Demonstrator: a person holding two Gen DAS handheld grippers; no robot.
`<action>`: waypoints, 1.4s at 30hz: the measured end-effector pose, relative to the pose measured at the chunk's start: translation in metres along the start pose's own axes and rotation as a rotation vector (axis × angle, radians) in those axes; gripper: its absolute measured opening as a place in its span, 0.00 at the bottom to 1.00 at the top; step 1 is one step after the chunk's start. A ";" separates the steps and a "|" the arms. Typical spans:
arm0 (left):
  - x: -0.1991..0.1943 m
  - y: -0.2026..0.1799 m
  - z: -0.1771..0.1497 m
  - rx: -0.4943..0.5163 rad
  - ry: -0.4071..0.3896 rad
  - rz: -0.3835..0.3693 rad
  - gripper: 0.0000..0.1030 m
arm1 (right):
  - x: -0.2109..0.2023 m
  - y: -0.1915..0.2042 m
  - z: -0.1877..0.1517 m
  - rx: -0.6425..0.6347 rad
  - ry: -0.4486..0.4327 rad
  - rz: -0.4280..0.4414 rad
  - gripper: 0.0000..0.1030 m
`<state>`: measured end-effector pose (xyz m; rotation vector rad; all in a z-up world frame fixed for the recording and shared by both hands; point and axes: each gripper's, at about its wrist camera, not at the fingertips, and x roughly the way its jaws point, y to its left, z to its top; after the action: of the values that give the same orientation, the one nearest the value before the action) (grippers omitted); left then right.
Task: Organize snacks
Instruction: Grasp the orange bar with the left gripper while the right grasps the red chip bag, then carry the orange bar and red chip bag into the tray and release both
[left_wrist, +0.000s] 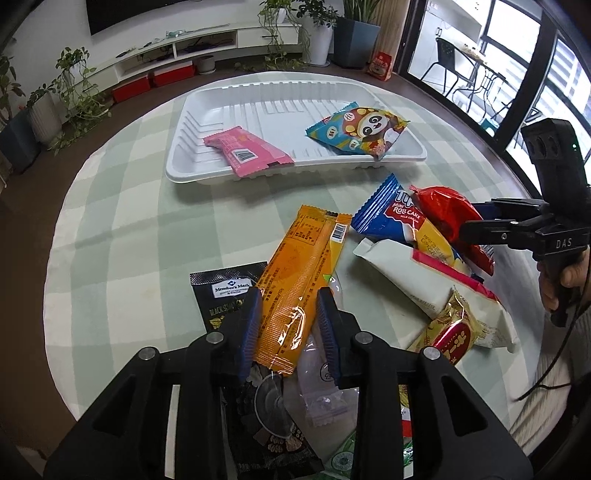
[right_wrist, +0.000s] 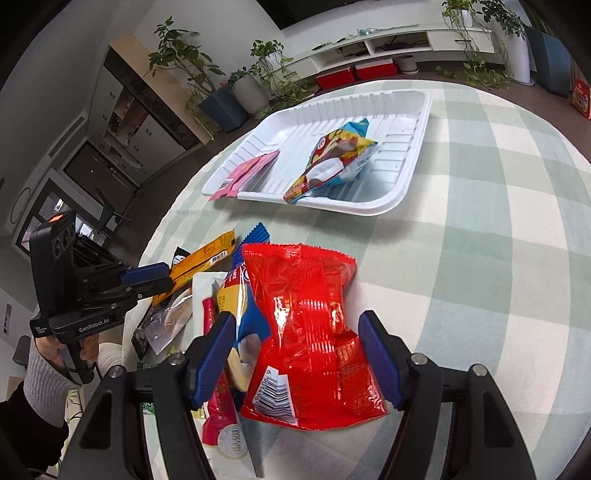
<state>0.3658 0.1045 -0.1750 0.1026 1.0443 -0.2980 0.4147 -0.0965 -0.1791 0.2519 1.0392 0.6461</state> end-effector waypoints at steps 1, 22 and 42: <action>0.001 -0.001 0.001 0.009 0.001 -0.001 0.41 | 0.000 0.000 0.000 -0.002 0.003 -0.001 0.70; 0.028 -0.007 0.013 0.108 0.036 -0.008 0.50 | 0.004 -0.004 -0.003 0.011 0.018 -0.009 0.65; 0.014 0.008 0.008 -0.014 -0.010 -0.070 0.27 | -0.013 -0.004 0.001 0.016 -0.027 0.010 0.41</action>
<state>0.3820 0.1074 -0.1836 0.0518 1.0414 -0.3538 0.4126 -0.1077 -0.1712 0.2795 1.0185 0.6418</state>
